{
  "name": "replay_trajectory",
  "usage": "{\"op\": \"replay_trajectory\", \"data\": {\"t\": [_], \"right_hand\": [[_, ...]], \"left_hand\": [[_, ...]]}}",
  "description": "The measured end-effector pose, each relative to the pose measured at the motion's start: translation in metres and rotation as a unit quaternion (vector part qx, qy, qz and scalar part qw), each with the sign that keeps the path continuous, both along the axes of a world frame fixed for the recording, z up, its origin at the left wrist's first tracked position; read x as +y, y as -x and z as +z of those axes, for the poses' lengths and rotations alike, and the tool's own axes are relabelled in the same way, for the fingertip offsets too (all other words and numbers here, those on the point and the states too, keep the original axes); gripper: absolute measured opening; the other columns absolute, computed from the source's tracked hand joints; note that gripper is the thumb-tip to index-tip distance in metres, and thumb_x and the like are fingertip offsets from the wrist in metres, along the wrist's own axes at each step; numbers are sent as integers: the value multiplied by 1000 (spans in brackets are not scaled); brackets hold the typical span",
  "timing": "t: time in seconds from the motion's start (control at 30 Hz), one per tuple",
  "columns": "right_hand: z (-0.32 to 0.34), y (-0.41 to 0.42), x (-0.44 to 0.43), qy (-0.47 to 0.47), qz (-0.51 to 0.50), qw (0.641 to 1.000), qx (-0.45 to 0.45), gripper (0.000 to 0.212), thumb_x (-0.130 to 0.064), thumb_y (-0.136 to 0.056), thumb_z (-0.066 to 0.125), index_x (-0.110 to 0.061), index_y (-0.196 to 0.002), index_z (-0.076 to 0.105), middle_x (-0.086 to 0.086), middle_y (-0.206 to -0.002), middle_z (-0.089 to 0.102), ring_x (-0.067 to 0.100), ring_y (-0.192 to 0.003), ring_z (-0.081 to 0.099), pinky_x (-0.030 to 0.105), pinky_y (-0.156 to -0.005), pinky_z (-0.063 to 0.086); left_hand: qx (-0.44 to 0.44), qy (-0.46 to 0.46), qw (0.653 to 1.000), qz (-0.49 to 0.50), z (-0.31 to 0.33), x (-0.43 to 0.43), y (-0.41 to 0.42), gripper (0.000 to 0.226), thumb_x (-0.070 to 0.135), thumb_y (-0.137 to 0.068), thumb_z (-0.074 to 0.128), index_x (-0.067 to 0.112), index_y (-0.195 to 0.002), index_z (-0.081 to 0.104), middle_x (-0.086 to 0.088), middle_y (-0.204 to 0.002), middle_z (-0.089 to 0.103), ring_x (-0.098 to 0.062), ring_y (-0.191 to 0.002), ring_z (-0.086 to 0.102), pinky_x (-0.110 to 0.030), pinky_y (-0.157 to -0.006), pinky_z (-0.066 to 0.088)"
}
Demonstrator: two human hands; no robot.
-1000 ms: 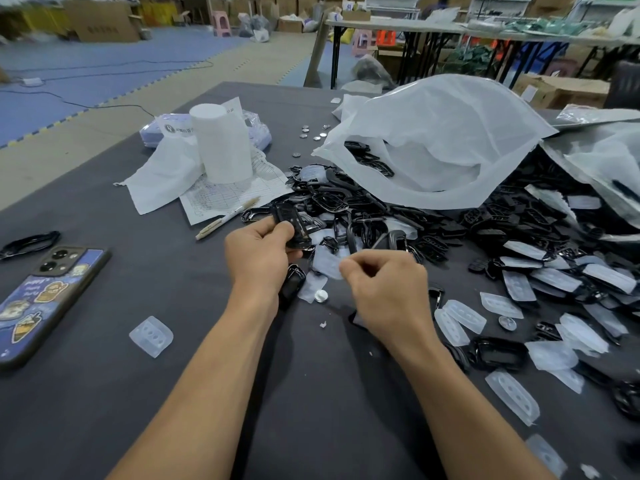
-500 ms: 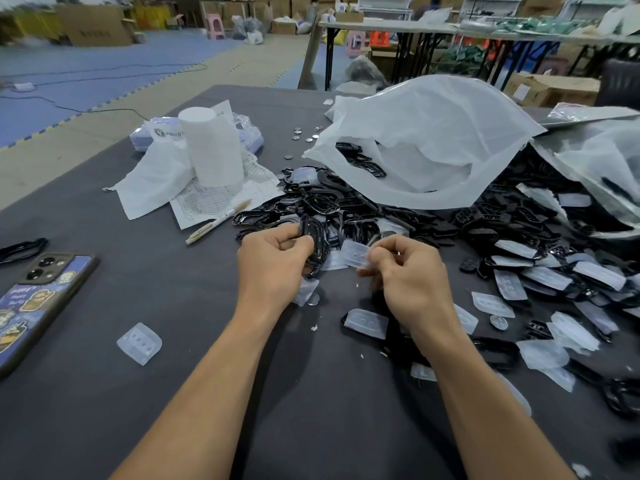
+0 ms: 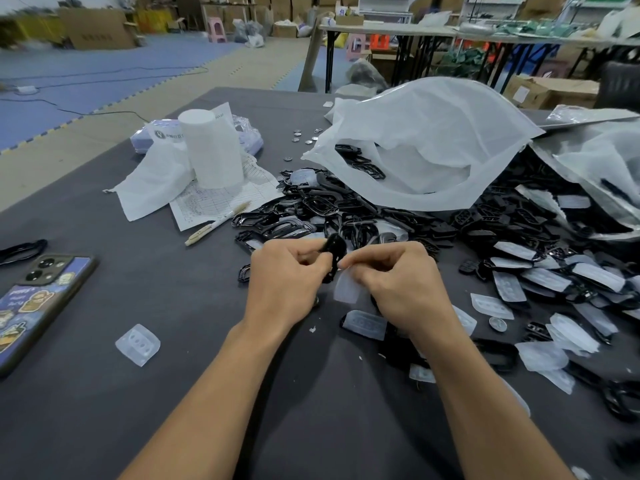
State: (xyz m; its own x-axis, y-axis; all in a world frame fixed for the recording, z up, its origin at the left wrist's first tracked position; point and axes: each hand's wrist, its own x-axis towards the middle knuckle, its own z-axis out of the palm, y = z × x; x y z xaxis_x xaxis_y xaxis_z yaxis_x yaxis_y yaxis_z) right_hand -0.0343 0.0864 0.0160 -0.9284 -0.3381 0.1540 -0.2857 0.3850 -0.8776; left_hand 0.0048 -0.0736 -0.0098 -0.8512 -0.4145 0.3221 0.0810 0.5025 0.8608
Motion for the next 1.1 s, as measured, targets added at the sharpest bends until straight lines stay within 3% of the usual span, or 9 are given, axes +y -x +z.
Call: {"op": "replay_trajectory", "data": {"t": [0.07,0.17,0.37,0.47,0.57,0.67,0.8,0.9,1.1], "right_hand": [[0,-1,-1,20,-10,1000,10,31,-9,-83,75,-38,-76,82,-7,-62,72,7,-49,54,22,-49,43],[-2,-4,-4,49,-45,997,40,23,-5,-81,79,-27,-77,83,-16,-70,75,0,-67,70,15,-63,54],[-8,-10,-12,10,-128,980,155,10,-18,-80,84,-27,-81,79,-10,-75,73,11,-72,66,38,-75,57],[-9,-13,-16,6,-166,968,189,11,-26,-80,86,-30,-82,77,-13,-76,66,22,-78,64,39,-78,55],[-9,-14,-19,21,-197,954,224,15,-27,-79,88,-30,-79,73,-22,-75,51,22,-84,62,32,-77,51],[-13,-11,-18,25,-195,955,220,15,-27,-83,85,-29,-79,71,-17,-74,55,18,-83,60,29,-78,49],[-15,-9,-18,29,-194,959,204,15,-31,-86,83,-29,-80,69,-12,-74,63,12,-77,59,25,-73,45],[-14,-9,-17,38,-186,962,197,18,-33,-87,81,-28,-79,67,-10,-72,66,12,-73,62,32,-72,51],[-13,-9,-16,38,-178,964,194,19,-32,-89,80,-27,-78,65,-11,-69,65,11,-68,61,32,-69,51]], "left_hand": [[13,20,999,-30,1,5,-3,19,19,-82,66,32,-71,72,-1,-54,57,-1,-53,35,-30,-49,39],[11,16,998,-62,3,11,-4,38,12,-84,66,45,-66,71,12,-49,54,0,-49,37,-19,-45,34],[1,-102,992,-69,0,16,1,16,18,-87,70,27,-87,84,-16,-76,75,-14,-68,58,-52,-66,58],[4,-153,984,-93,1,18,0,14,21,-89,74,28,-91,85,-8,-81,80,-21,-76,72,-60,-75,61],[-3,-193,976,-104,2,19,-1,16,15,-90,74,26,-90,86,-10,-81,80,-28,-76,75,-45,-69,63],[-12,-231,966,-113,3,20,-1,21,6,-91,71,20,-88,86,-12,-79,79,-21,-71,70,-28,-61,55],[-19,-287,949,-132,7,20,-2,20,-2,-91,69,10,-90,84,-13,-80,79,-15,-70,71,-23,-60,55],[-15,-309,940,-145,11,19,-4,19,-6,-90,67,4,-87,83,-13,-79,78,-14,-68,73,-18,-59,55],[-21,-333,929,-160,12,17,-5,16,-4,-94,66,1,-91,81,-12,-79,78,-16,-71,75,-23,-63,59]]}}
